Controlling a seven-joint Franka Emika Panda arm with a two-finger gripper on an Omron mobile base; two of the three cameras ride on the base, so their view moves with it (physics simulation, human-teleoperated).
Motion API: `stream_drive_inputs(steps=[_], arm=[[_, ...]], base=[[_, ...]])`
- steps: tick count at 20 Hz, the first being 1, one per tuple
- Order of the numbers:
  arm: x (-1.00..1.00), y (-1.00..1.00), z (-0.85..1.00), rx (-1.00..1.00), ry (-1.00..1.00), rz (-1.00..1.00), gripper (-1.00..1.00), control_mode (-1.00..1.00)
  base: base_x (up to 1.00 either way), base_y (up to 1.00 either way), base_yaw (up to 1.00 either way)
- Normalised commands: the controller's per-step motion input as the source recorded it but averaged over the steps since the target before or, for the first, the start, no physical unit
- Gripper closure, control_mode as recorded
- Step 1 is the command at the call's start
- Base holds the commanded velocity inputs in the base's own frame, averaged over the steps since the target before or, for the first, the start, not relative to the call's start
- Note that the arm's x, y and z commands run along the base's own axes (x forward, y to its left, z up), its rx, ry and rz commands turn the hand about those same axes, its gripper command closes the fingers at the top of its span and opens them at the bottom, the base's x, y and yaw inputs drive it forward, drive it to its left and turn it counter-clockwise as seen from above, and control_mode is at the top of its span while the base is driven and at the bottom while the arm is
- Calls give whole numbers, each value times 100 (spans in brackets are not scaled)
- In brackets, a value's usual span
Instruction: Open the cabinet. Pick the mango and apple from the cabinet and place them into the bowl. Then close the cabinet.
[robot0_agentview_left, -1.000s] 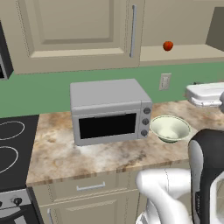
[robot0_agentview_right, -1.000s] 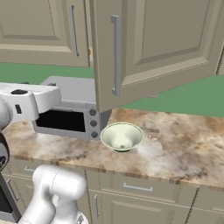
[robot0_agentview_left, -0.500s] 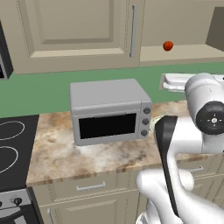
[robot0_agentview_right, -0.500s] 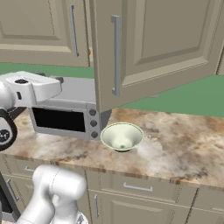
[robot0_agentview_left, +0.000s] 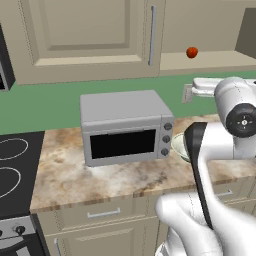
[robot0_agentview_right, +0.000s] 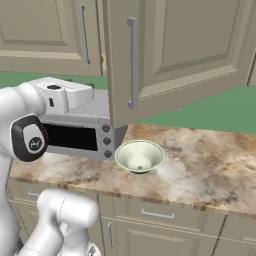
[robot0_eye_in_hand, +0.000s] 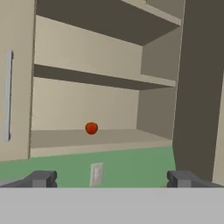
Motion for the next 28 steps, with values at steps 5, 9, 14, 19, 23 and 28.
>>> stream_drive_inputs(steps=[5, 9, 14, 19, 23, 28], arm=[[25, -46, 0, 1, 0, -4, -100, -100], [14, -52, 0, 1, 0, -10, -100, -100], [1, -61, 0, 2, 0, -17, -100, -100], [0, -76, -2, 1, 0, -17, -100, -100], [0, -97, -11, 0, -4, -15, -100, -100], [0, -100, -16, 0, -7, -11, -100, -100]], base=[[0, 0, 0], [0, 0, 0], [0, 0, 0], [0, 0, 0], [0, 0, 0], [0, 0, 0]])
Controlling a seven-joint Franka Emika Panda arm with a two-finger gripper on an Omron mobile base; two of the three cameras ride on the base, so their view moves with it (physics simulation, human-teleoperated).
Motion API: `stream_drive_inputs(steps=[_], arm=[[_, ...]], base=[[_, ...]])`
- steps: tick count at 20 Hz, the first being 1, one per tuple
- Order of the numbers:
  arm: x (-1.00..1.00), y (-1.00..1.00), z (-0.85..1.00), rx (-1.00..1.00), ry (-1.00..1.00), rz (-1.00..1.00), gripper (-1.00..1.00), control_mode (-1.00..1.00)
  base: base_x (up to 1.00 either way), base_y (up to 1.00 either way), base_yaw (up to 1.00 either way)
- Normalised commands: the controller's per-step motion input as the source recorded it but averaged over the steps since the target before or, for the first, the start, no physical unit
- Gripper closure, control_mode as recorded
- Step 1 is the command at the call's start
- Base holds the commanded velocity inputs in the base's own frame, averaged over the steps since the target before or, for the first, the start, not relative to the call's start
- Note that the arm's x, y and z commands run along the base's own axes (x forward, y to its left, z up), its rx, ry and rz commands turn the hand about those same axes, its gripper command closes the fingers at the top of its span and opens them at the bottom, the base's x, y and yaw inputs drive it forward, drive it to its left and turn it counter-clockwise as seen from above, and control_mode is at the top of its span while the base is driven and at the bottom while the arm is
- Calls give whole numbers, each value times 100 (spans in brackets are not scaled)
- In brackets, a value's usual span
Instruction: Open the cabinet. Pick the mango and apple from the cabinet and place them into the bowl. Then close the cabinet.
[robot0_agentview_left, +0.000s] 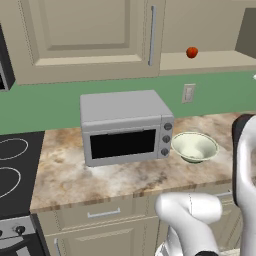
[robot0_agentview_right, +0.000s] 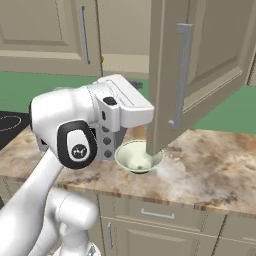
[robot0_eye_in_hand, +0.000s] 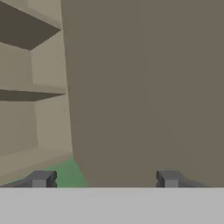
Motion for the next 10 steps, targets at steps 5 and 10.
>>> stream_drive_inputs(steps=[5, 10], arm=[[0, -76, -13, 0, -8, -4, -100, -100], [1, 10, -2, -3, -2, 0, -100, -100]], base=[[0, 0, 0], [0, 0, 0]])
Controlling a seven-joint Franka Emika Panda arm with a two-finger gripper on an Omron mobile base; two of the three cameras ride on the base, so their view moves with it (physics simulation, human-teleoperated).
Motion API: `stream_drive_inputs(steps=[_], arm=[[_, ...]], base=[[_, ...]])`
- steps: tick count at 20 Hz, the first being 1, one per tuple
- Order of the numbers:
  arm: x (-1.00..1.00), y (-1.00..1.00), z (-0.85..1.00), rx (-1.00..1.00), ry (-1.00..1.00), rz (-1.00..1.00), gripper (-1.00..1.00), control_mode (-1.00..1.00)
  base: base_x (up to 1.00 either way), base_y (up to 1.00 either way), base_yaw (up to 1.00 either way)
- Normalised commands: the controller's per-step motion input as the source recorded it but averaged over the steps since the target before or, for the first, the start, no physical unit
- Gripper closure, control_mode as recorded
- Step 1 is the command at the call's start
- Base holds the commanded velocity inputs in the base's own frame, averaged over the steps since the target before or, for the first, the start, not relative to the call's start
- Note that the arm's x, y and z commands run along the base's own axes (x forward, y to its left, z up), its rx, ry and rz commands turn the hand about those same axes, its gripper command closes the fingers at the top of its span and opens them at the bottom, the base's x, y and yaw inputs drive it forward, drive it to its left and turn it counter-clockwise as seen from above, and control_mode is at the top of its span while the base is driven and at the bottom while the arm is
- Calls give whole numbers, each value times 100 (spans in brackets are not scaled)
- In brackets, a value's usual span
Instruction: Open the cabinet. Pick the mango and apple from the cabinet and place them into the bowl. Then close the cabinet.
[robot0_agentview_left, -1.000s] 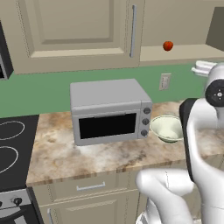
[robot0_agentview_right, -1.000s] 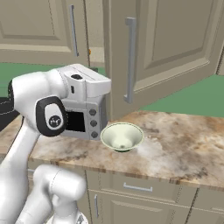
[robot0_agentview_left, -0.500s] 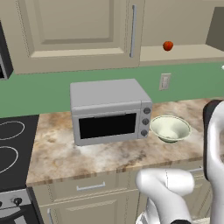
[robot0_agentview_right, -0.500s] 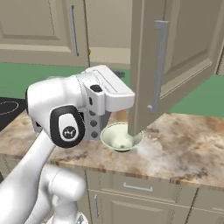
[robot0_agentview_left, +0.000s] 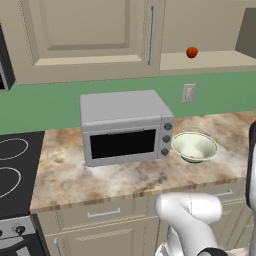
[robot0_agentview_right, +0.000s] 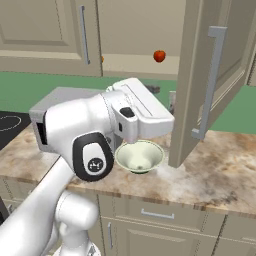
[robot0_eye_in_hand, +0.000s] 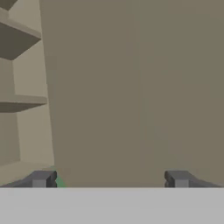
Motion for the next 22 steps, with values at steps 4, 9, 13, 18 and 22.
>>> stream_drive_inputs(steps=[4, 9, 13, 18, 22], arm=[[0, 98, 0, -28, -13, 0, -100, -100], [0, 100, 0, -20, -7, 0, -100, -100], [0, 91, 0, -7, 4, 3, -100, -100], [1, 68, 2, 0, 12, 17, -100, -100], [2, 63, 13, 0, 20, 21, -100, -100]], base=[[0, 0, 0], [0, 0, 0], [0, 0, 0], [0, 0, 0], [0, 0, 0]])
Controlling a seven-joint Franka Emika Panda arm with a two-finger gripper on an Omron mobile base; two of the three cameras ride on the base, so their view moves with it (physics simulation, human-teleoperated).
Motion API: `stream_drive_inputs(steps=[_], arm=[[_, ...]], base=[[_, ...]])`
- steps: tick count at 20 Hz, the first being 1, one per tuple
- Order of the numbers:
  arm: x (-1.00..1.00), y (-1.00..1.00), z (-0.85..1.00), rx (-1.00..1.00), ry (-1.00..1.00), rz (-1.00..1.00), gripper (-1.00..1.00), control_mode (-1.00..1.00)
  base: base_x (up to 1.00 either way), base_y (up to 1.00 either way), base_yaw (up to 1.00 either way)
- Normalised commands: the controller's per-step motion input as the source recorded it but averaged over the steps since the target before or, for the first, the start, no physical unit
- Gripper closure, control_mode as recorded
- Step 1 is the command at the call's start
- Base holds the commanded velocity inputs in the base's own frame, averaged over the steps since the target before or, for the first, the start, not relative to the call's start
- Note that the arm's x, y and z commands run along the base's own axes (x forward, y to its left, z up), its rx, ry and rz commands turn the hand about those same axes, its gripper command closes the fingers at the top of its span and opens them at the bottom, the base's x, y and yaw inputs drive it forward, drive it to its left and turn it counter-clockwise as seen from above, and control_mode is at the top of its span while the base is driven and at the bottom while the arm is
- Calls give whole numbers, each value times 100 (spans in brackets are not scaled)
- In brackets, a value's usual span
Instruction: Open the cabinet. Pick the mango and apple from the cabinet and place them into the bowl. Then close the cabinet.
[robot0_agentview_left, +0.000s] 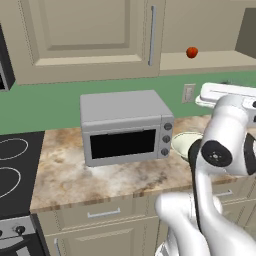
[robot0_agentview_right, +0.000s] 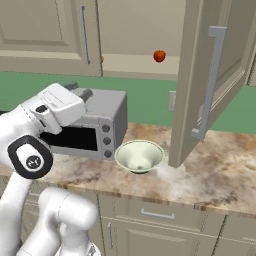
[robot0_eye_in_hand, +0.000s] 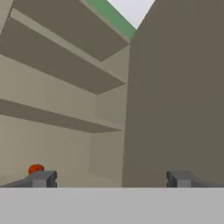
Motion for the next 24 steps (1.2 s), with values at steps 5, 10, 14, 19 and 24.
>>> stream_drive_inputs(steps=[5, 10, 14, 19, 24], arm=[[8, 47, 16, 5, 20, 25, -100, -100], [31, 52, 3, 17, 15, 23, -100, -100], [32, 39, 0, 14, 2, 19, -100, -100], [33, 30, -8, 11, 0, 9, -100, -100], [7, 18, 0, 5, 0, 4, -100, -100]], base=[[0, 0, 0], [0, 0, 0], [0, 0, 0], [0, 0, 0], [0, 0, 0]])
